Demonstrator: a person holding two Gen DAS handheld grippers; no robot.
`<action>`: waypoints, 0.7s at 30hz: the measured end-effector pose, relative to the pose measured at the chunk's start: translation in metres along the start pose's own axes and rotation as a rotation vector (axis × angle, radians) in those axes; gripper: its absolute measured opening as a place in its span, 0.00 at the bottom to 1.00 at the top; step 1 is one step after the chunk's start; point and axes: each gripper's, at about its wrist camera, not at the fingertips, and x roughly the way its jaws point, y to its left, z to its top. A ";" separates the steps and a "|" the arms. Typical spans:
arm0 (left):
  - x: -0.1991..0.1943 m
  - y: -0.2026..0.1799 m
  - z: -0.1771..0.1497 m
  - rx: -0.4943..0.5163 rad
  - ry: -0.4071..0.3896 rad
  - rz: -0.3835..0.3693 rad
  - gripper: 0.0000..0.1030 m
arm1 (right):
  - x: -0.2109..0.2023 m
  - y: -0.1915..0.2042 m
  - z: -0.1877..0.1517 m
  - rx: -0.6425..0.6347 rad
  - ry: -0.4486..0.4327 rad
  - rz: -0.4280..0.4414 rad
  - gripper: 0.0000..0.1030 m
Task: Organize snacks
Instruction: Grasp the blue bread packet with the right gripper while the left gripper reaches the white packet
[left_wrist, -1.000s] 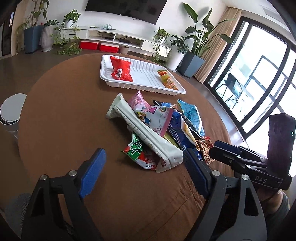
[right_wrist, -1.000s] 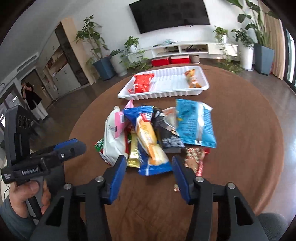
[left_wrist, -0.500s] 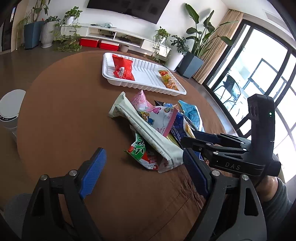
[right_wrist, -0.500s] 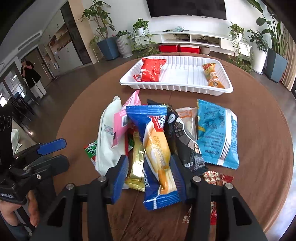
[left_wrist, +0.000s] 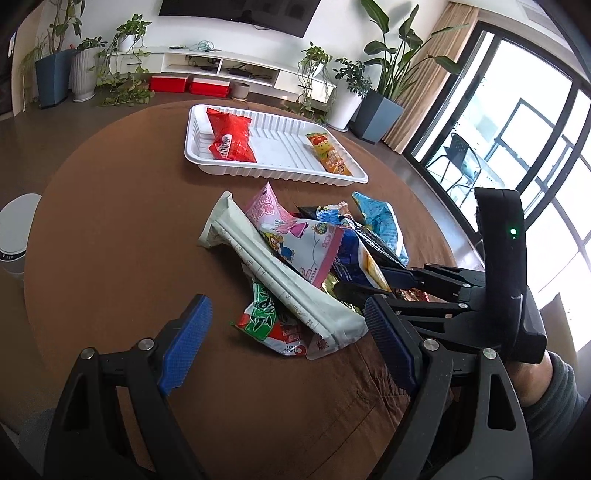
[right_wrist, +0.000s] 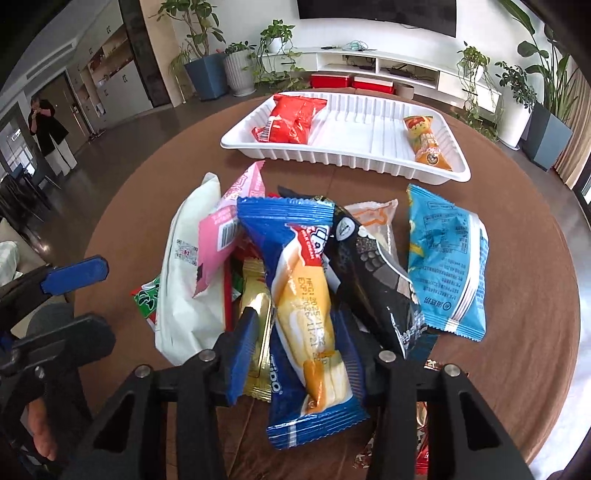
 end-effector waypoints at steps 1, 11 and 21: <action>0.003 0.001 0.004 -0.002 0.006 -0.001 0.81 | -0.001 -0.001 0.000 -0.001 -0.005 -0.003 0.36; 0.041 0.003 0.019 0.001 0.102 0.023 0.81 | -0.017 -0.010 -0.012 0.077 -0.049 0.037 0.29; 0.058 0.015 0.035 0.011 0.151 0.037 0.66 | -0.028 -0.006 -0.024 0.105 -0.067 0.079 0.29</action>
